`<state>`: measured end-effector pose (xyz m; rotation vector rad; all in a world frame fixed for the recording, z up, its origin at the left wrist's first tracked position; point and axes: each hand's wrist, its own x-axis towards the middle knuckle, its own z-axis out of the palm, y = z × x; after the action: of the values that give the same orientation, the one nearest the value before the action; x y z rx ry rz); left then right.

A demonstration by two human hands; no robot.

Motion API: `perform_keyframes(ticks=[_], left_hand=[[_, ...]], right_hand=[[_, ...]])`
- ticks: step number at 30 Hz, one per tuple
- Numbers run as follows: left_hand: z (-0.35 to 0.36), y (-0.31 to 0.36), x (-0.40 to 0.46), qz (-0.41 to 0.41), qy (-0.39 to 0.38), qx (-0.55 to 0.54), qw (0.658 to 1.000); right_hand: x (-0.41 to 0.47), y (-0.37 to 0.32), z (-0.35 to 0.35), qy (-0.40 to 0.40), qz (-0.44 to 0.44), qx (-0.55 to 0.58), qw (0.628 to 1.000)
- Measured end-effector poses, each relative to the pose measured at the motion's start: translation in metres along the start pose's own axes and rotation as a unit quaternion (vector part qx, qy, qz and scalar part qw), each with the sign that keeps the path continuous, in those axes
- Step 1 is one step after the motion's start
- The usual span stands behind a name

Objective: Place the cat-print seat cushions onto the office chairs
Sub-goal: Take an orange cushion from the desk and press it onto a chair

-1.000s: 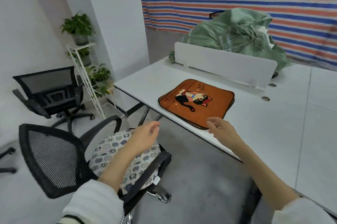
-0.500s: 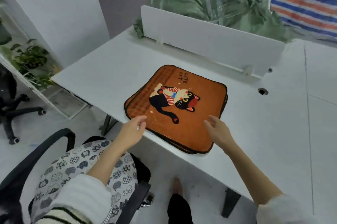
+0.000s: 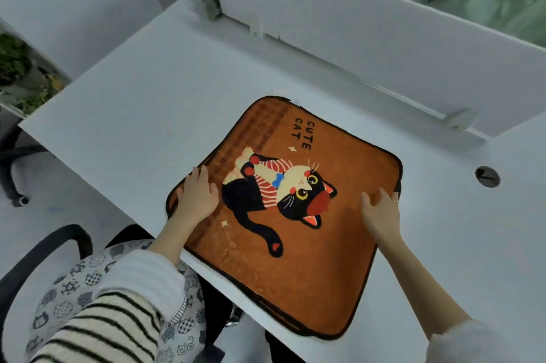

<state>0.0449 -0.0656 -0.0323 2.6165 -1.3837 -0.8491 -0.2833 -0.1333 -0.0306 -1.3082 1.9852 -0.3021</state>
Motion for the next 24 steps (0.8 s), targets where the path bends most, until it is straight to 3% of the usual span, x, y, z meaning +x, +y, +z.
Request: perform_keyframes(ticks=[7, 12, 21, 24], left_hand=[[-0.005, 0.017, 0.006, -0.045, 0.071, -0.062, 0.995], [-0.005, 0.021, -0.006, 0.026, 0.111, -0.096, 0.989], [-0.019, 0.033, -0.063, 0.143, 0.158, -0.136, 0.968], [-0.031, 0.036, -0.099, 0.189, 0.171, -0.17, 0.952]], right_hand=[[0.008, 0.004, 0.002, 0.067, 0.044, 0.029, 0.996], [0.012, 0.005, -0.006, 0.088, 0.119, 0.046, 0.988], [-0.015, 0.038, -0.004, 0.034, 0.242, 0.149, 0.958], [-0.059, 0.042, -0.009, -0.006, 0.239, 0.251, 0.938]])
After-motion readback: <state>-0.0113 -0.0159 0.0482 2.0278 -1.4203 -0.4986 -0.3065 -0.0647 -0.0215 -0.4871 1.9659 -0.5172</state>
